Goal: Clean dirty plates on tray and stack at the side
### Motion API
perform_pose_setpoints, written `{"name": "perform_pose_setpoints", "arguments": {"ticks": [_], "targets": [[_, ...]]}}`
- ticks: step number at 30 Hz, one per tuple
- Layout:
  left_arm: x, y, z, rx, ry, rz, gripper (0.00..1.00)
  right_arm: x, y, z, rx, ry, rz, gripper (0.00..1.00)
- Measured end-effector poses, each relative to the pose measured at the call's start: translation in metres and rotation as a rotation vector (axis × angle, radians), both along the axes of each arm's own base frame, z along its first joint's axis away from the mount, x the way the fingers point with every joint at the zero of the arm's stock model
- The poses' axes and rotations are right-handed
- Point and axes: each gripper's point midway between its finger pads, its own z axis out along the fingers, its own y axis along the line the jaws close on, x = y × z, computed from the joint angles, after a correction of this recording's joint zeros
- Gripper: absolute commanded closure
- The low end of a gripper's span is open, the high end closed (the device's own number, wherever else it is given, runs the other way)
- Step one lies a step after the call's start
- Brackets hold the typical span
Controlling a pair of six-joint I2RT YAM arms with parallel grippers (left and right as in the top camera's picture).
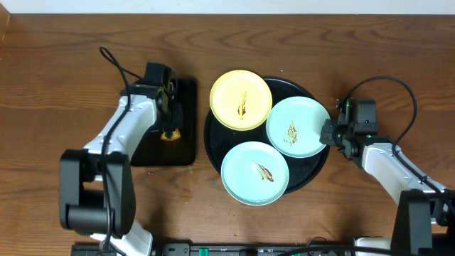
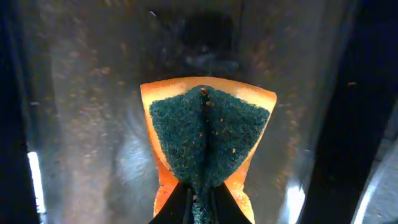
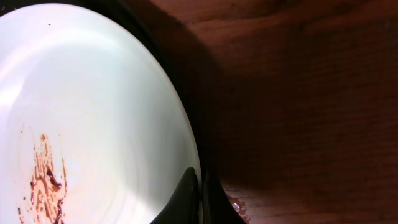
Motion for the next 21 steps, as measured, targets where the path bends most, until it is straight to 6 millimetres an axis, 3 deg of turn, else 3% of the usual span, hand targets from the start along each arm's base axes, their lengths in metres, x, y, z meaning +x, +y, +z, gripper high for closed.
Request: {"name": "perform_pose_setpoints", "arguments": {"ticks": [6,14,21], "targets": [[0.008,-0.001,0.034,-0.011,-0.105,0.0,0.93,0.0,0.0,0.0,0.0,0.001,0.0,0.99],[0.033,-0.002,0.086,-0.029,-0.328,0.002,0.92,-0.001,0.0,-0.001,0.0,0.006,0.0,0.99],[0.038,-0.001,0.136,-0.035,-0.49,0.008,0.92,-0.001,0.0,-0.001,0.0,0.007,0.0,0.99]]}}
